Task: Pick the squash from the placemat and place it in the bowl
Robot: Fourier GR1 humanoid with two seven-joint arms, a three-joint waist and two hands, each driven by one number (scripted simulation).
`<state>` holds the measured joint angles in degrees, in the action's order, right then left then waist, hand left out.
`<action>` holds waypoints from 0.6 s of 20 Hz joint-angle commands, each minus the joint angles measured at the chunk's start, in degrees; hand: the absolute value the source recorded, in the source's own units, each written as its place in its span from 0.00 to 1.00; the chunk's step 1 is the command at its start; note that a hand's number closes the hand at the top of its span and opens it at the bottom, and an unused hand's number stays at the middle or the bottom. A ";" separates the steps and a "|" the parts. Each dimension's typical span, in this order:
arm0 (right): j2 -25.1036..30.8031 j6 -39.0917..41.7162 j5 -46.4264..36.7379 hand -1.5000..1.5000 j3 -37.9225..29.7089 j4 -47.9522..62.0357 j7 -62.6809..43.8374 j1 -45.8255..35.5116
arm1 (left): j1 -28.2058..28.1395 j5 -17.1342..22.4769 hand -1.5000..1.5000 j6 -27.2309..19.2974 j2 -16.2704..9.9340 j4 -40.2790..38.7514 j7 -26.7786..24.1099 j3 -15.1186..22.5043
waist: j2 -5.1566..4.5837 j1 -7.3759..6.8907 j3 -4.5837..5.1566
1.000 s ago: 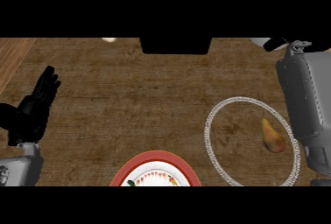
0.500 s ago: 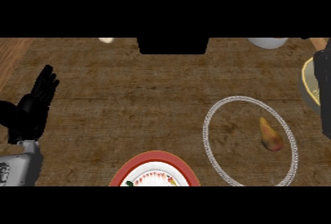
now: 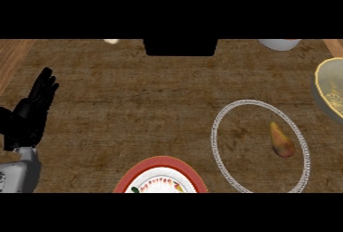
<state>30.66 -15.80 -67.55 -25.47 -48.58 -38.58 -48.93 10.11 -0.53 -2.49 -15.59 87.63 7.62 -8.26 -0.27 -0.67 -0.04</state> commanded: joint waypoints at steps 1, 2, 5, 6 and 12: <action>3.99 -5.68 3.81 1.00 -3.52 7.49 7.66 1.09 | -0.56 -1.86 0.50 -1.06 2.53 -0.51 0.13 2.46 | -0.11 -0.14 -0.02; 4.76 -7.84 4.04 1.00 -4.32 11.05 9.57 1.21 | -3.53 -2.14 0.50 -1.37 3.49 1.98 -3.08 2.89 | -0.20 -0.70 -0.04; 7.09 -9.03 4.84 1.00 -4.65 17.93 12.77 -1.28 | -0.29 -0.93 0.50 1.08 -0.25 -1.92 -2.35 -0.23 | -0.28 -0.67 -0.02; 7.57 -10.31 6.63 1.00 -5.69 18.08 15.64 0.54 | -0.62 -1.58 0.50 -0.31 1.92 -1.98 -3.54 0.84 | -0.20 -0.40 -0.02; 13.45 -1.22 9.56 1.00 -11.16 27.83 10.89 2.70 | -1.15 0.73 0.50 1.56 0.13 2.23 0.31 -0.29 | -0.57 -1.20 -0.18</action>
<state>40.60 -19.24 -61.77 -32.21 -26.26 -28.61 -47.28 9.40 -0.84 -1.81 -14.92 89.07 7.31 -7.86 -0.72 -1.58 -0.12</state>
